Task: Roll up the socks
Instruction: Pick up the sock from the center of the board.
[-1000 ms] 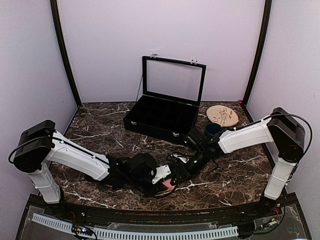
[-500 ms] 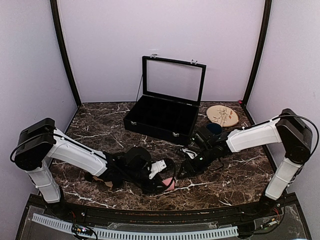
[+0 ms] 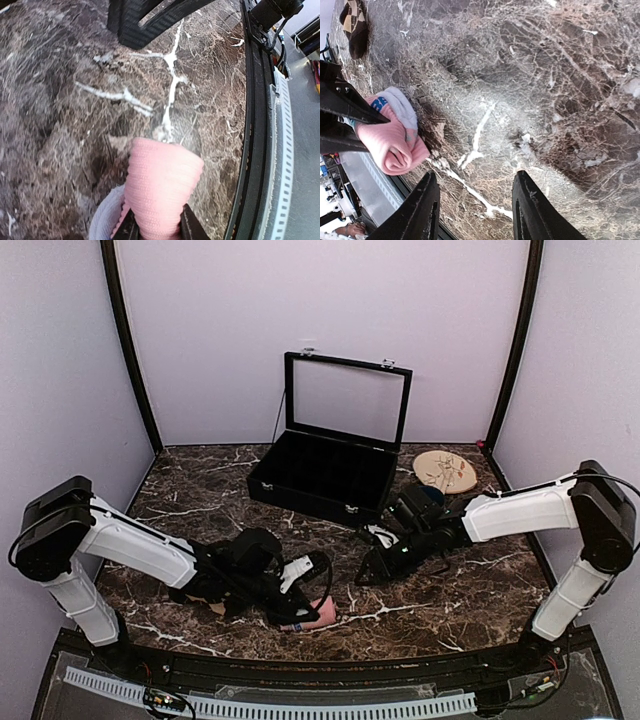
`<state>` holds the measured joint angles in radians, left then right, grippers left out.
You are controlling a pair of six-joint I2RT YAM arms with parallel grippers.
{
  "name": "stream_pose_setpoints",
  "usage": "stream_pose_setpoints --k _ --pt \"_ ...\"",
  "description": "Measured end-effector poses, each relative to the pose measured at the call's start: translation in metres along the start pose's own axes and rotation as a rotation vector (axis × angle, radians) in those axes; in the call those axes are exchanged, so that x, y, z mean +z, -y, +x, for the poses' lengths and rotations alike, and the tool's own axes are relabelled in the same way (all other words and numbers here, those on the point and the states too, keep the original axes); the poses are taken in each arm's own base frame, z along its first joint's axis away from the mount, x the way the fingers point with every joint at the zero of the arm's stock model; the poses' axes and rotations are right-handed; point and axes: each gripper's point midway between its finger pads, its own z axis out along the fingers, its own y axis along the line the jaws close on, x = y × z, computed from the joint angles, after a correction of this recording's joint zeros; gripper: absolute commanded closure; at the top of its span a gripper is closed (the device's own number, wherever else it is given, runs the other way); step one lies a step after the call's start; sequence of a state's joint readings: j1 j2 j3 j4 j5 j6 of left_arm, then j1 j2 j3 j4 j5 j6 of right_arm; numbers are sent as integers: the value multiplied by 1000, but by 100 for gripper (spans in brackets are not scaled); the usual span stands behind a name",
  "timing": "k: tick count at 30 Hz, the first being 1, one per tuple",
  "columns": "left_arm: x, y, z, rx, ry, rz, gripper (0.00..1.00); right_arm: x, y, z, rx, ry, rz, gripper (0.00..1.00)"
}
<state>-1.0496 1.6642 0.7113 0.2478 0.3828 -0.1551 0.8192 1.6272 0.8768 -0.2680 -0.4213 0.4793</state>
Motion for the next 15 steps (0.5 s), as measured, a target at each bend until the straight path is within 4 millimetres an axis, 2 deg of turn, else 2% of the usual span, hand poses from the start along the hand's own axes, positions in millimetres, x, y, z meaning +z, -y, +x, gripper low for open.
stream_pose_setpoints --k 8,12,15 --pt "-17 -7 4 -116 8 47 100 -1 2 -3 5 13 12 54" --pt "-26 -13 -4 -158 37 49 100 -1 3 -4 6 17 15 54" --pt "-41 -21 -19 -183 91 36 100 -2 4 -6 8 22 19 54"
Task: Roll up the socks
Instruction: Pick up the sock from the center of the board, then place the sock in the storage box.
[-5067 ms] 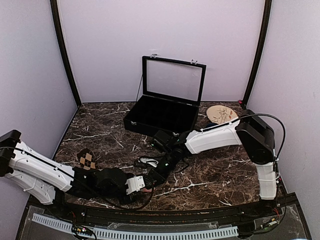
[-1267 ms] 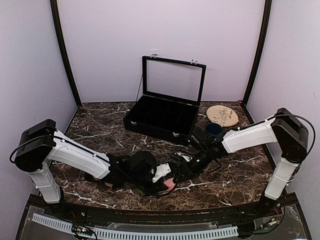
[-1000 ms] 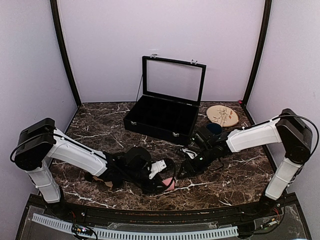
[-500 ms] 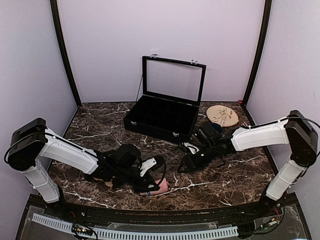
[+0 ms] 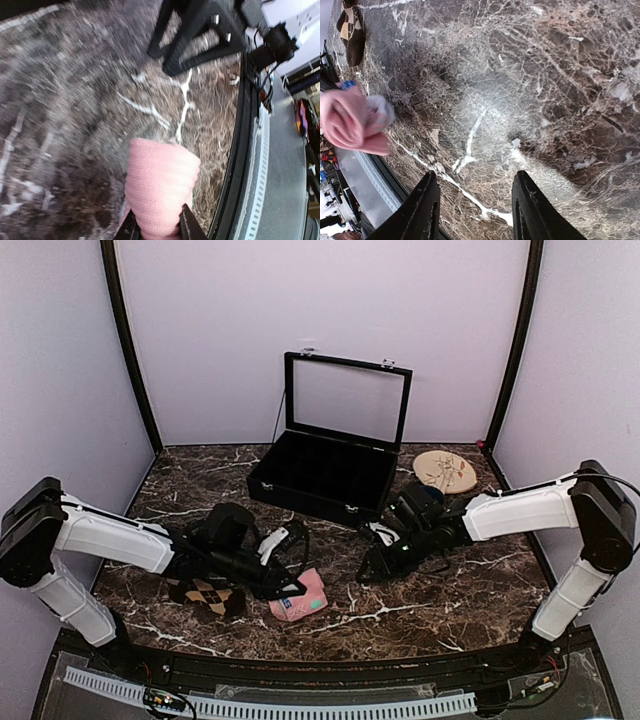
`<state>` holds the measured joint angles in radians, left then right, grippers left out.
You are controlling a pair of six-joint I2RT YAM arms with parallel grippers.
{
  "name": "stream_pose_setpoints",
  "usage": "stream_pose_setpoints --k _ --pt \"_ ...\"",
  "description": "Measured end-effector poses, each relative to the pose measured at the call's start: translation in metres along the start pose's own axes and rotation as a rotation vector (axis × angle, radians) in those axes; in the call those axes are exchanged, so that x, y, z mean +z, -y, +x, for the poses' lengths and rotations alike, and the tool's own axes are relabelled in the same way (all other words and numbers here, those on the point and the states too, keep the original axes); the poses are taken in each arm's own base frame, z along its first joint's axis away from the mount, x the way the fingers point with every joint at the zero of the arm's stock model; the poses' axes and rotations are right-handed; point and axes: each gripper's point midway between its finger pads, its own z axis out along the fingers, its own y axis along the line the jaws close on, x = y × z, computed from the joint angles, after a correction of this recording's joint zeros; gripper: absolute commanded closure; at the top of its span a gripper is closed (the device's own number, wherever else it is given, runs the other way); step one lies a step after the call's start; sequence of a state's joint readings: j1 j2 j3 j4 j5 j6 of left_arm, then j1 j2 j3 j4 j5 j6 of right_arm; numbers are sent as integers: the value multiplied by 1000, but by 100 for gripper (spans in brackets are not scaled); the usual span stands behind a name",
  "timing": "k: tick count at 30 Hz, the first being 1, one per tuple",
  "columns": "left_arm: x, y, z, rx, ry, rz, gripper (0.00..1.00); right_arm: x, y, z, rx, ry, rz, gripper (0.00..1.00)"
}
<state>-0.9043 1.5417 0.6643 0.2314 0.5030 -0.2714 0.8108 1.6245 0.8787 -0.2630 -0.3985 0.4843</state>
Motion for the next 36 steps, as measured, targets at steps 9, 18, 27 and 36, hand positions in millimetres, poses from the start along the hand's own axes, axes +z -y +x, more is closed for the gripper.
stream_pose_setpoints --k 9,18,27,36 --pt "-59 -32 -81 -31 234 -130 100 -15 -7 -14 -11 64 -7 54" --pt "-113 -78 -185 53 432 -381 100 -22 -3 -29 -16 131 36 55" --pt "-136 -139 -278 220 518 -606 100 -39 -1 -52 -36 250 90 55" --pt "-94 -182 -289 430 449 -676 100 -47 -5 -71 -50 325 95 55"
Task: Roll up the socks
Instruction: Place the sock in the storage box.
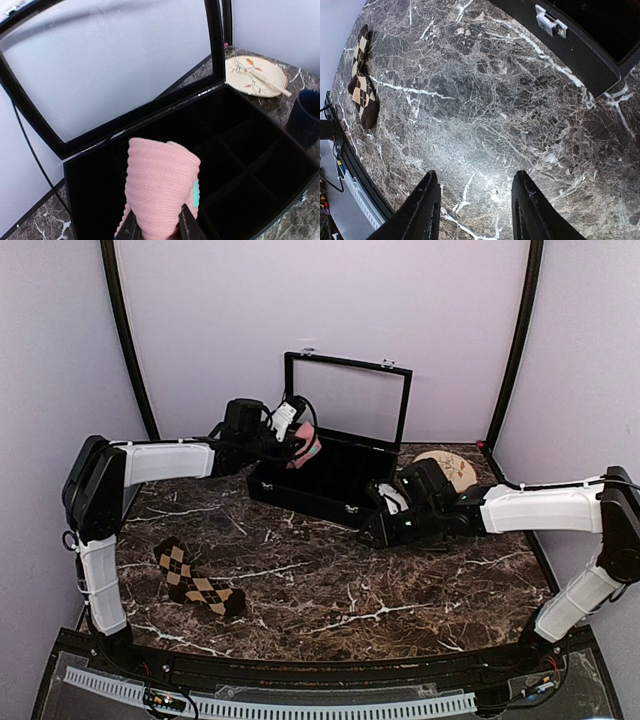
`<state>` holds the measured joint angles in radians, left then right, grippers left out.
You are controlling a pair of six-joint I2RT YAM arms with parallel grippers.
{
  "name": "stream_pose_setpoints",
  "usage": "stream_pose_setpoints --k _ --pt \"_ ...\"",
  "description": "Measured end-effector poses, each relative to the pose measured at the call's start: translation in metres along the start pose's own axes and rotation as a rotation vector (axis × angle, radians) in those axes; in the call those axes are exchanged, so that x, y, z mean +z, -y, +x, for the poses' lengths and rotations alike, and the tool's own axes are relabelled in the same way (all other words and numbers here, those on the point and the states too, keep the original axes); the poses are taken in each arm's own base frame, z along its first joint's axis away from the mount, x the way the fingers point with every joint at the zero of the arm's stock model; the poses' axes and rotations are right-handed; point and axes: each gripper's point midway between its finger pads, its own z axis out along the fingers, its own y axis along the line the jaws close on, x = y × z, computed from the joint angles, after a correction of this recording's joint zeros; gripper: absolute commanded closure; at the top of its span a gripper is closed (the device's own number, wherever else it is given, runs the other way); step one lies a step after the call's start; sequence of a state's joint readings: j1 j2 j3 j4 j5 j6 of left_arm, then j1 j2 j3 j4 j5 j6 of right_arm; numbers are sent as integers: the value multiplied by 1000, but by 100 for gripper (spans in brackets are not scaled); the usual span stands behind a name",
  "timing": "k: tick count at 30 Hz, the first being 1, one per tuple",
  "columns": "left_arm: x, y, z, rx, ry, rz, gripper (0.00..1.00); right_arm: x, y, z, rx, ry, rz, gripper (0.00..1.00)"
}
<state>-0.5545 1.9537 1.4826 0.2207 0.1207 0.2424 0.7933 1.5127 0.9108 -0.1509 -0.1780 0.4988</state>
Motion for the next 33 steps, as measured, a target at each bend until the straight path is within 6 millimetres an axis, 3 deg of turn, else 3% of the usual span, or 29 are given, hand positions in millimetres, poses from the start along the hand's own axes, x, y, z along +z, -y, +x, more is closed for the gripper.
stream_pose_setpoints --k 3,7,13,23,33 --pt "17 7 24 82 -31 27 100 0 1 -5 1 14 -1 55" --pt "24 14 39 186 -33 47 100 1 6 -10 4 26 1 55" --pt "29 21 36 333 18 67 100 5 15 -15 19 35 8 55" --pt "42 40 69 499 -39 138 100 3 28 -21 42 40 10 55" --pt "47 38 78 576 -83 145 100 1 31 -23 45 43 1 55"
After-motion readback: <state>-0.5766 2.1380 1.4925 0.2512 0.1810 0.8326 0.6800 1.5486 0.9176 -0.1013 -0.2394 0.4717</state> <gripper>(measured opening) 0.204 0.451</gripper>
